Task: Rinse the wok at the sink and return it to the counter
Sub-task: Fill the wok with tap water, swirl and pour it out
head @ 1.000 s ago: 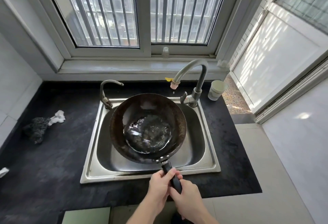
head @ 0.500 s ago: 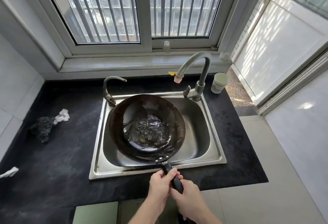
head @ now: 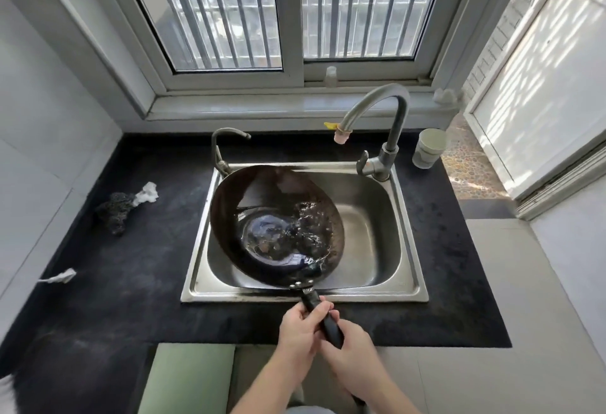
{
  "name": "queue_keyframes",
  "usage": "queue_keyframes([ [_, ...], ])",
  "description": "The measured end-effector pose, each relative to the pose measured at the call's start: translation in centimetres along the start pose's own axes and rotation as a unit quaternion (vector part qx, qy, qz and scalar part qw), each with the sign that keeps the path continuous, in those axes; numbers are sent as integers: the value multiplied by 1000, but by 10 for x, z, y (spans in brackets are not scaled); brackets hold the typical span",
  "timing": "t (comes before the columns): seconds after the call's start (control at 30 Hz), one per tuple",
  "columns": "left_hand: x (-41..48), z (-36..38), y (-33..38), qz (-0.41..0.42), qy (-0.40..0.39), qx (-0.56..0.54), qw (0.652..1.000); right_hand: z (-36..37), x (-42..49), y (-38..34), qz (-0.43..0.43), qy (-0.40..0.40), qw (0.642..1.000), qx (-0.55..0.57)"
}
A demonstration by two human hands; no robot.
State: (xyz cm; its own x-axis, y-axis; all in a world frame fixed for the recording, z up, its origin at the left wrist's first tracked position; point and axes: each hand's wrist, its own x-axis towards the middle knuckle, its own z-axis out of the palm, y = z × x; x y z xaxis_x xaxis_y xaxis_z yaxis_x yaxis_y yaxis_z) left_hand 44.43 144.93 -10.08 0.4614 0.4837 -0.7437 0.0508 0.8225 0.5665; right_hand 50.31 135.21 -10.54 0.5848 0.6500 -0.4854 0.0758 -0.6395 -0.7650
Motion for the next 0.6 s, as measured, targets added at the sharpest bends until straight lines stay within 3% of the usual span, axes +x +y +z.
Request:
queue_keyframes([
  [0.17,-4,20,-9,36,32,-20,999,-17,-3,1,-35,7,999,-37],
  [0.33,0,41,-19,56,54,-39,996,-33,-7,-6,-33,26,972,-231],
  [0.6,-3,44,-27,71,69,-48,994,-43,-2,8,-81,13,972,-220],
])
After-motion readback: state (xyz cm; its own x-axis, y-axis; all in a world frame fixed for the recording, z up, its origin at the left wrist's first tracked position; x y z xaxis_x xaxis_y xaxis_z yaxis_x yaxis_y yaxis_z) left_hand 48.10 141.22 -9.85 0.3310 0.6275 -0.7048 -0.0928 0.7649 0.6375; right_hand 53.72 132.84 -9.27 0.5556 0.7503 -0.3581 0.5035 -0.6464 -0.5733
